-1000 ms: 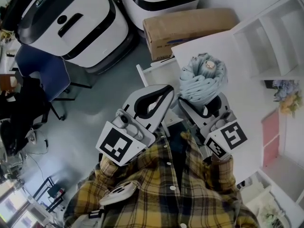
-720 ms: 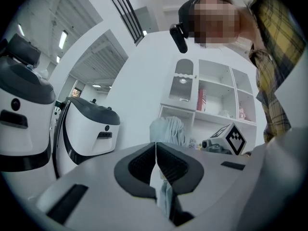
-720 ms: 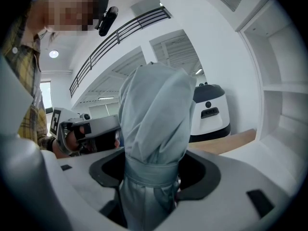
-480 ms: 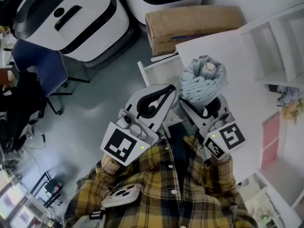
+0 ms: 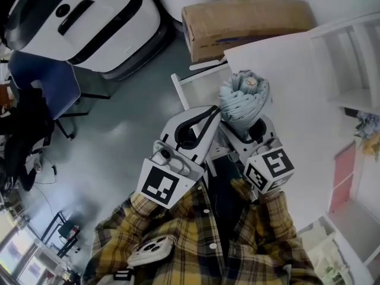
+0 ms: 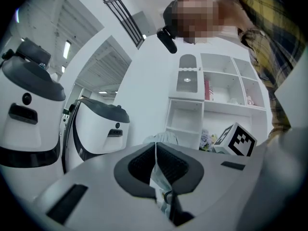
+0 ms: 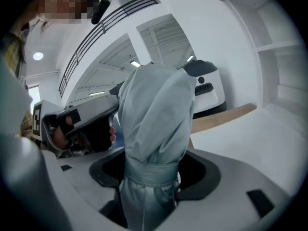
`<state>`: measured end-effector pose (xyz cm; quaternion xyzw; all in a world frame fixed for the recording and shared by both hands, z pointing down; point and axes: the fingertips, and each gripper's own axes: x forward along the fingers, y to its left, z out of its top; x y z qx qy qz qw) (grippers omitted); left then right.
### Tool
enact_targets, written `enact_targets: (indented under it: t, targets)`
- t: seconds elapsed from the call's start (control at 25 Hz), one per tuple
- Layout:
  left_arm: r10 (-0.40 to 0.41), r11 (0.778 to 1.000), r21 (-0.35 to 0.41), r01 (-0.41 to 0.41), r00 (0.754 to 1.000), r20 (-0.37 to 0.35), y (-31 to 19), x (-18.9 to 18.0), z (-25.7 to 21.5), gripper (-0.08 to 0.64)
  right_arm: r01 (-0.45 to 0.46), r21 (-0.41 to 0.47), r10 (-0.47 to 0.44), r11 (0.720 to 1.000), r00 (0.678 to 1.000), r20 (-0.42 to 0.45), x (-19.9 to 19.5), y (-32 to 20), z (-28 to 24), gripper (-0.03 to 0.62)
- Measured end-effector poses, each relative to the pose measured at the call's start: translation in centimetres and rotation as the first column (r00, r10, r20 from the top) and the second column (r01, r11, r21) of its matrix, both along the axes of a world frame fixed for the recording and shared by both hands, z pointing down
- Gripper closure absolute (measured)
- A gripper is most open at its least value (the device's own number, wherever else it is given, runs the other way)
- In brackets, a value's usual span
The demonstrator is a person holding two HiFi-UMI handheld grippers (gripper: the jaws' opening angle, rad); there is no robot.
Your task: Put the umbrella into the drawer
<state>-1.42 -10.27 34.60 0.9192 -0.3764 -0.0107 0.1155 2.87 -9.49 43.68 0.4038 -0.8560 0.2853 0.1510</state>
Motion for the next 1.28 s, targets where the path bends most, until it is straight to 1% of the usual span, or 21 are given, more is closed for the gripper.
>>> enact_targets:
  t: [0.12,0.24,0.52,0.72,0.96,1.16,1.28]
  targets:
    - [-0.011,1.000,-0.004,0.011,1.000,0.025,-0.5,0.1,2.1,0.537,-0.015,-0.047,0.014,0.999,1.000,-0.024,-0.1,0.0,2.9,0.281]
    - [-0.020,0.999,-0.029,0.021,0.999,0.046,-0.9,0.1,4.4,0.537,-0.016,-0.094,0.010,0.995,0.998,-0.065,-0.3,0.4,5.7,0.281]
    - [-0.008,0.997,-0.075,0.014,0.997,0.080,-1.0,0.7,8.5,0.537,-0.061,-0.197,0.049,0.979,0.997,-0.067,-0.9,0.9,11.3,0.281]
    - [-0.001,0.994,-0.112,0.011,0.996,0.085,-1.2,1.6,10.7,0.537,-0.067,-0.223,0.043,0.973,0.993,-0.109,-1.1,1.2,15.2,0.281]
    - [0.004,0.985,-0.172,0.009,0.997,0.079,-1.4,2.3,12.9,0.537,-0.102,-0.254,0.067,0.962,0.987,-0.146,-0.3,1.4,18.9,0.281]
    - [-0.013,0.980,-0.195,0.029,0.996,0.083,-1.9,2.2,13.8,0.537,-0.063,-0.270,0.012,0.961,0.982,-0.187,-0.7,1.7,21.7,0.281]
    - [-0.022,0.978,-0.206,0.039,0.996,0.083,-2.1,2.1,14.2,0.537,-0.057,-0.301,-0.003,0.952,0.981,-0.196,-0.7,2.0,23.3,0.281]
